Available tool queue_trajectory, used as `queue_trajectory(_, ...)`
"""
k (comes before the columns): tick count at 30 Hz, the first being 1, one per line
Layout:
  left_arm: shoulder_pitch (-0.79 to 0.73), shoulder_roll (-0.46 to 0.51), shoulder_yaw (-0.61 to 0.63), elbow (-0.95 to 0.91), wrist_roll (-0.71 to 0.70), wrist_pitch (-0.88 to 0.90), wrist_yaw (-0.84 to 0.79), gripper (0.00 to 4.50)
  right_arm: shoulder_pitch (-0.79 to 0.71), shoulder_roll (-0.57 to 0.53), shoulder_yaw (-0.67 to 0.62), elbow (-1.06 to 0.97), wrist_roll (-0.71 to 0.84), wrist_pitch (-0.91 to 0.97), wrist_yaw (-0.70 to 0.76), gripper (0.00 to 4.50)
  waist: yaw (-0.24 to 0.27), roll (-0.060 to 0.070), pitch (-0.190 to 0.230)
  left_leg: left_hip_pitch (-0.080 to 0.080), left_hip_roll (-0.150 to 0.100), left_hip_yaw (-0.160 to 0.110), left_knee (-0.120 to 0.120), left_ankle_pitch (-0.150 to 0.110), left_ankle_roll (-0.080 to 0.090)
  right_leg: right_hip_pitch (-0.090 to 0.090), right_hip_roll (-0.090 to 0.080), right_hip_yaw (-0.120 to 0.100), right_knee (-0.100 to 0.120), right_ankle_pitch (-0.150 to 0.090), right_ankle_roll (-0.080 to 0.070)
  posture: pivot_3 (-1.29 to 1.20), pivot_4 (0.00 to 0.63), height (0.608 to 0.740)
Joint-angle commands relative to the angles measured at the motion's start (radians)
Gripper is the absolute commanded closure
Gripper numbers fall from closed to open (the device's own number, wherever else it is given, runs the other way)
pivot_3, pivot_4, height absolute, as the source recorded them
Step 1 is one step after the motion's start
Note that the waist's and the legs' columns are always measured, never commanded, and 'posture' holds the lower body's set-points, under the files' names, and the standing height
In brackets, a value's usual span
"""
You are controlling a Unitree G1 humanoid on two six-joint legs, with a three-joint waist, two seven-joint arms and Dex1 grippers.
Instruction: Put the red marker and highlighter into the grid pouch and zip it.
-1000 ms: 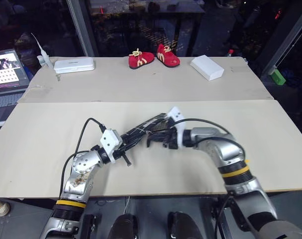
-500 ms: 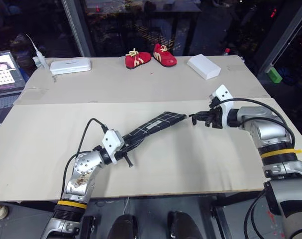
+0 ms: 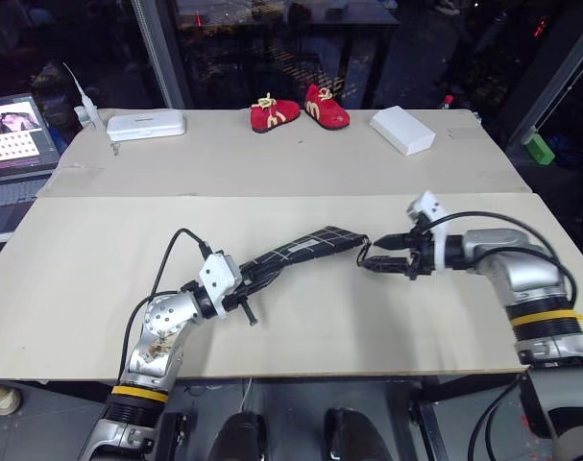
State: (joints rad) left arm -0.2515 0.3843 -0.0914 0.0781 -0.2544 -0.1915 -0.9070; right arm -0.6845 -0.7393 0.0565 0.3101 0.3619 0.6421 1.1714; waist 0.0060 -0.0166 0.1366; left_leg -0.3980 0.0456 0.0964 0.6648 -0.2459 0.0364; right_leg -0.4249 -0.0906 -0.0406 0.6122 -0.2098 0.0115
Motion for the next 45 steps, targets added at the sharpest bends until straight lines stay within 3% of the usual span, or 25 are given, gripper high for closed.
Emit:
queue_trajectory(1, -0.064, 0.023, -0.008, 0.040, 0.004, -0.082, -0.071, 4.50, 0.062, -0.129, -0.122, -0.108, 0.096, 0.046, 0.106, 0.61, 0.010, 0.000, 0.000, -0.001, 0.000, 0.000, 0.000, 0.000, 0.000, 0.000, 0.000, -0.001, -0.001, 0.000, 0.000, 0.00, 0.150, 0.740)
queue_trajectory(5, -0.138, 0.039, -0.030, 0.133, 0.016, -0.189, -0.161, 4.50, 0.204, -0.216, -0.250, -0.225, 0.179, 0.048, 0.152, 0.61, 0.015, 0.000, 0.000, -0.002, 0.000, 0.000, 0.000, -0.001, 0.001, 0.000, 0.000, -0.002, -0.002, 0.000, 0.000, 0.00, 0.150, 0.740)
queue_trajectory(8, -0.231, 0.023, -0.042, 0.252, 0.012, -0.289, -0.237, 4.50, 0.360, -0.220, -0.343, -0.328, 0.222, 0.063, 0.123, 0.61, 0.015, -0.001, 0.000, -0.001, 0.000, 0.000, 0.000, -0.001, 0.001, 0.001, 0.000, -0.001, -0.002, 0.000, 0.000, 0.00, 0.150, 0.740)
queue_trajectory(16, -0.350, -0.015, -0.079, 0.557, 0.042, -0.494, -0.374, 4.50, 0.468, -0.161, -0.330, -0.404, 0.213, 0.066, -0.015, 0.61, -0.002, -0.001, 0.000, 0.001, 0.000, -0.001, 0.003, -0.001, 0.001, 0.002, 0.001, 0.001, -0.001, 0.000, 0.000, 0.00, 0.150, 0.740)
queue_trajectory(17, -0.346, -0.017, -0.081, 0.559, 0.027, -0.482, -0.396, 3.68, 0.469, -0.161, -0.329, -0.405, 0.214, 0.067, -0.022, 0.59, -0.002, -0.001, 0.000, 0.001, 0.000, -0.001, 0.003, -0.001, 0.001, 0.002, 0.001, 0.001, -0.001, 0.000, 0.000, 0.00, 0.150, 0.740)
queue_trajectory(19, -0.332, -0.022, -0.079, 0.537, -0.008, -0.447, -0.424, 3.17, 0.470, -0.164, -0.327, -0.402, 0.216, 0.065, -0.031, 0.59, 0.001, -0.001, 0.000, -0.001, 0.000, -0.001, 0.003, -0.001, 0.001, 0.001, 0.001, 0.001, -0.001, 0.000, 0.001, 0.00, 0.150, 0.740)
queue_trajectory(23, -0.278, -0.024, -0.058, 0.410, -0.050, -0.354, -0.388, 1.66, 0.455, -0.172, -0.324, -0.375, 0.221, 0.065, -0.036, 0.59, 0.005, -0.001, 0.000, -0.001, -0.001, -0.002, 0.003, -0.001, 0.001, 0.001, 0.001, 0.000, -0.001, 0.000, 0.001, 0.00, 0.150, 0.740)
queue_trajectory(26, -0.220, -0.011, -0.032, 0.233, -0.119, -0.171, -0.313, 0.46, 0.431, -0.176, -0.320, -0.350, 0.220, 0.059, -0.034, 0.59, 0.005, -0.001, 0.000, -0.001, 0.000, -0.002, 0.003, -0.001, 0.001, 0.002, 0.000, 0.001, -0.001, 0.000, 0.001, 0.00, 0.150, 0.740)
queue_trajectory(29, -0.113, 0.059, 0.041, -0.078, -0.313, 0.255, -0.126, 0.46, 0.387, -0.176, -0.312, -0.266, 0.196, 0.021, -0.026, 0.59, -0.003, -0.001, 0.000, -0.001, 0.002, -0.003, 0.004, -0.001, 0.001, 0.002, 0.001, 0.002, 0.000, 0.000, 0.001, 0.00, 0.150, 0.740)
queue_trajectory(34, 0.100, 0.170, 0.235, -0.270, -0.375, 0.602, 0.176, 0.46, 0.344, -0.113, -0.327, -0.147, 0.173, -0.069, -0.074, 0.59, -0.018, -0.001, 0.000, 0.002, 0.002, -0.003, 0.002, -0.001, 0.001, 0.003, 0.002, 0.002, 0.000, -0.001, 0.002, 0.00, 0.150, 0.740)
queue_trajectory(40, 0.287, 0.201, 0.393, -0.305, -0.337, 0.633, 0.282, 0.46, 0.333, -0.055, -0.340, -0.052, 0.148, -0.132, -0.131, 0.59, -0.012, -0.001, 0.001, 0.003, 0.002, -0.002, 0.002, -0.001, 0.001, 0.003, 0.001, 0.003, 0.001, -0.001, 0.002, 0.00, 0.150, 0.740)
queue_trajectory(45, 0.288, 0.175, 0.440, -0.258, -0.326, 0.614, 0.317, 0.46, 0.335, -0.031, -0.337, -0.029, 0.142, -0.149, -0.150, 0.59, 0.008, -0.001, 0.001, 0.003, 0.001, -0.002, 0.002, -0.001, 0.001, 0.003, 0.000, 0.002, 0.000, -0.001, 0.001, 0.00, 0.150, 0.740)
